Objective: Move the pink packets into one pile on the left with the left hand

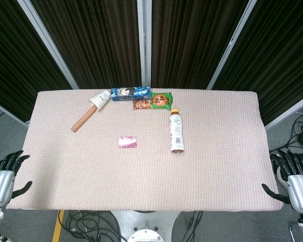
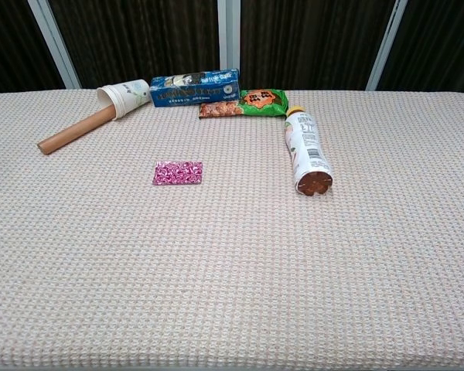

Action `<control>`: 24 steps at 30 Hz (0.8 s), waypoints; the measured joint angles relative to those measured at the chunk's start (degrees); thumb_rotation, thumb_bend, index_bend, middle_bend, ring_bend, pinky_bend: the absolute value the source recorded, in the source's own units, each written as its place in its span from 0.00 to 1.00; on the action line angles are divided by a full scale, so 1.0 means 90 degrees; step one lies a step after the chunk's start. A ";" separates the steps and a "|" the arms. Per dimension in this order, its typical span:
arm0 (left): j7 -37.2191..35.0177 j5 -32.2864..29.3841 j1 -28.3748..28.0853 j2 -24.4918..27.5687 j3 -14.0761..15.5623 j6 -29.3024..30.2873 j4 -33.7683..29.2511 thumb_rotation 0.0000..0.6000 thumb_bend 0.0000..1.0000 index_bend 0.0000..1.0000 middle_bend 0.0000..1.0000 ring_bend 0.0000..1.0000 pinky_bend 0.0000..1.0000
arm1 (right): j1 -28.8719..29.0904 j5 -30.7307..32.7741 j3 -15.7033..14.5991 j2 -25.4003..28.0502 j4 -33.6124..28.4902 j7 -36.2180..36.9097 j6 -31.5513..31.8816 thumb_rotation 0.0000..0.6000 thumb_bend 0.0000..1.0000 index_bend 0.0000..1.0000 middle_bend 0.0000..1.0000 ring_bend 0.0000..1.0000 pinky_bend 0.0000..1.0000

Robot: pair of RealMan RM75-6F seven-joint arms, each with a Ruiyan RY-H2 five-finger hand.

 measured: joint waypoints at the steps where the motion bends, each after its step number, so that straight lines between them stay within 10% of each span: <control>1: -0.0003 0.0003 -0.0023 0.0004 -0.0009 -0.0029 0.0005 1.00 0.26 0.25 0.23 0.15 0.25 | 0.0010 0.0006 0.0006 0.0000 -0.0016 -0.0024 -0.0018 0.84 0.10 0.15 0.08 0.00 0.00; 9: -0.0110 0.0212 -0.0419 0.0068 -0.0148 -0.0352 0.0092 1.00 0.25 0.28 0.28 0.17 0.40 | 0.0144 0.0076 0.0088 0.0011 -0.0198 -0.0277 -0.0203 0.83 0.10 0.15 0.08 0.00 0.00; 17: -0.0649 0.0492 -0.1474 -0.0064 -0.0499 -0.1271 0.0631 1.00 0.23 0.35 0.56 0.51 0.80 | 0.0293 0.0122 0.0132 0.0011 -0.0352 -0.0517 -0.0422 0.83 0.11 0.15 0.08 0.00 0.00; 24: -0.1215 0.0794 -0.2796 -0.0503 -0.0699 -0.2596 0.1387 1.00 0.38 0.35 0.75 0.76 0.94 | 0.0315 0.0189 0.0131 0.0033 -0.0440 -0.0650 -0.0486 0.84 0.10 0.15 0.08 0.00 0.00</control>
